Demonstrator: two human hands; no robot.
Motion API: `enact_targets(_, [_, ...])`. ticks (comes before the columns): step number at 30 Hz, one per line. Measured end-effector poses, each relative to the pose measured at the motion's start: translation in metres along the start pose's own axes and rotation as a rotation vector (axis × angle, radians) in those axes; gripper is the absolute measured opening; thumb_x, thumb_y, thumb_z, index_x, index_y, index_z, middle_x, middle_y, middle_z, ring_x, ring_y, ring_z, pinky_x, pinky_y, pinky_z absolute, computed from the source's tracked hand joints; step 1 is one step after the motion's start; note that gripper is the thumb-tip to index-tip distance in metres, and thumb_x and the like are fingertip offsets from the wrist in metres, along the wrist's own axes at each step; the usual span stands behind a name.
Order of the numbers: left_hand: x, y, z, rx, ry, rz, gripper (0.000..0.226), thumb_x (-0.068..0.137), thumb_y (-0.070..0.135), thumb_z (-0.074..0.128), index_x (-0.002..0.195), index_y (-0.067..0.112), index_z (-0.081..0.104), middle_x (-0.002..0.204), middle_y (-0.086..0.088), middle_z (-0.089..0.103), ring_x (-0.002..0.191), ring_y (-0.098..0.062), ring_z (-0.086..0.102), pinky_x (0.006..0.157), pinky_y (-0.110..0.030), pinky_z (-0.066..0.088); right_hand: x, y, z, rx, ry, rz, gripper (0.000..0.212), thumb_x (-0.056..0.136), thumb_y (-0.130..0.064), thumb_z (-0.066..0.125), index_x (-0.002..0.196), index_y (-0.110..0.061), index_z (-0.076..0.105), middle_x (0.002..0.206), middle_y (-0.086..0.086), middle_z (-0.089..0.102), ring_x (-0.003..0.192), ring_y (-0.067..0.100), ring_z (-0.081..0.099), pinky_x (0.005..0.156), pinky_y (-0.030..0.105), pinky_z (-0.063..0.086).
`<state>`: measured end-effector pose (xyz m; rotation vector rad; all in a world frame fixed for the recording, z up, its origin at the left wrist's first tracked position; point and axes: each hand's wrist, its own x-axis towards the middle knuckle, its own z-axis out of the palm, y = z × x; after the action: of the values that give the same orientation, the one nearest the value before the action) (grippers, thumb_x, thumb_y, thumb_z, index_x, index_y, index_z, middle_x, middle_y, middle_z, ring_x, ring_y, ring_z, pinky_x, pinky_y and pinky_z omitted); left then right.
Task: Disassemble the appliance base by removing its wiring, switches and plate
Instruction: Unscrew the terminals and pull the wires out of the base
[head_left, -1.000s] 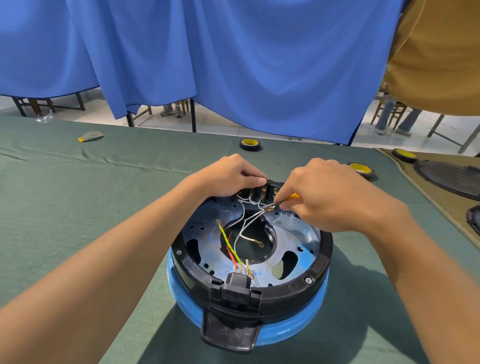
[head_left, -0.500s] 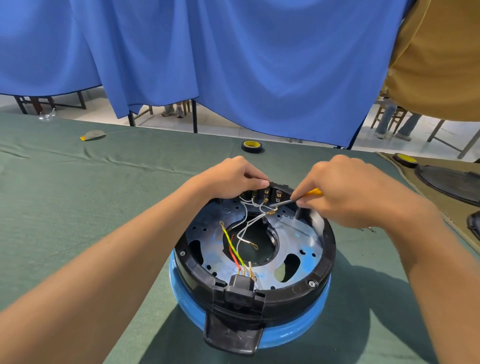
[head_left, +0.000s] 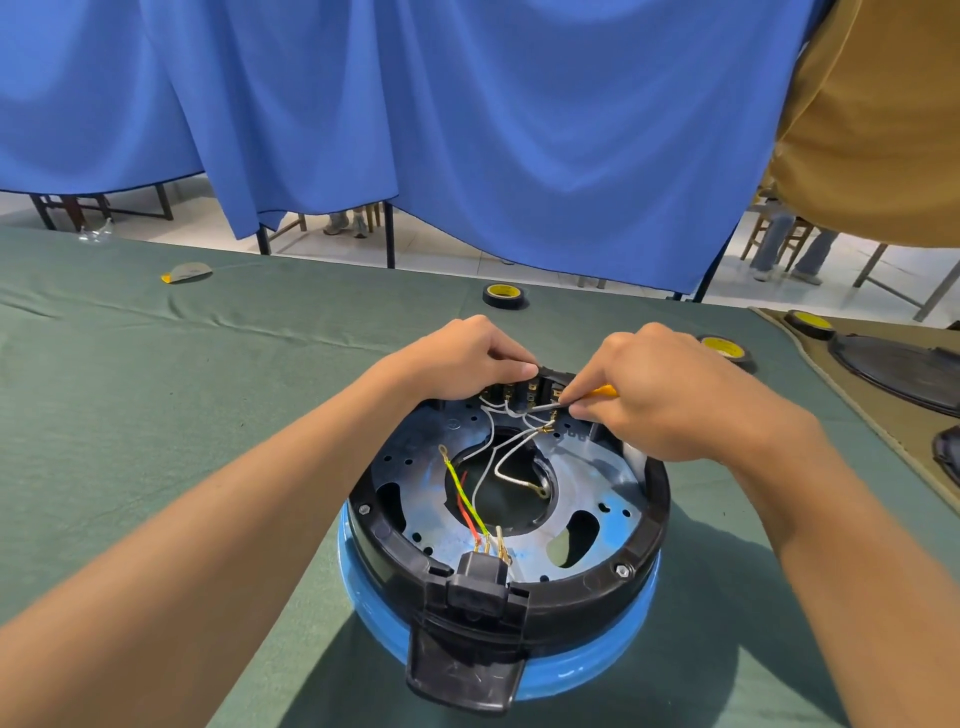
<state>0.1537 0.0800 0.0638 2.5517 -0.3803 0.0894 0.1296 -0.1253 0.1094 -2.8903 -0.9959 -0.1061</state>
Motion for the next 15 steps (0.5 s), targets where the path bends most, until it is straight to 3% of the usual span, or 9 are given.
enact_targets(3, [0.000,0.000,0.000,0.004,0.002,0.000,0.028,0.096,0.034,0.056,0.120,0.026,0.068,0.115,0.008,0.069,0.087,-0.001,0.056,0.069,-0.008,0.036,0.002,0.001,0.001,0.159,-0.055,0.058,0.017,0.092,-0.032,0.062,0.102,-0.033,0.076,0.092,-0.012,0.071,0.085,0.012,0.061,0.074,0.032,0.052])
enact_targets(6, [-0.002,0.000,-0.001,0.001,0.009,0.003,0.028,0.096,0.033,0.056,0.120,0.024,0.068,0.116,0.008,0.069,0.093,-0.002,0.057,0.070,-0.007,0.036,0.004,0.003,0.004,0.234,-0.062,0.076,0.016,0.092,-0.031,0.063,0.102,-0.033,0.076,0.071,-0.024,0.060,0.080,0.004,0.060,0.074,0.029,0.051])
enact_targets(12, [-0.005,-0.005,-0.003,-0.142,0.038,-0.057,0.024,0.094,0.030,0.061,0.110,0.017,0.073,0.092,0.010,0.071,0.079,0.002,0.060,0.074,-0.018,0.043,0.000,0.016,-0.010,0.225,-0.030,0.088,0.014,0.093,-0.036,0.059,0.096,-0.039,0.073,0.072,-0.020,0.063,0.081,0.005,0.062,0.076,0.033,0.052])
enact_targets(15, [-0.004,-0.006,-0.002,-0.156,0.073,-0.092,0.023,0.090,0.035,0.066,0.100,0.016,0.075,0.079,0.013,0.068,0.070,0.004,0.059,0.066,-0.013,0.042,0.000,0.016,-0.009,0.229,-0.048,0.053,0.008,0.092,-0.039,0.062,0.093,-0.037,0.069,0.073,-0.018,0.062,0.079,0.002,0.059,0.070,0.031,0.047])
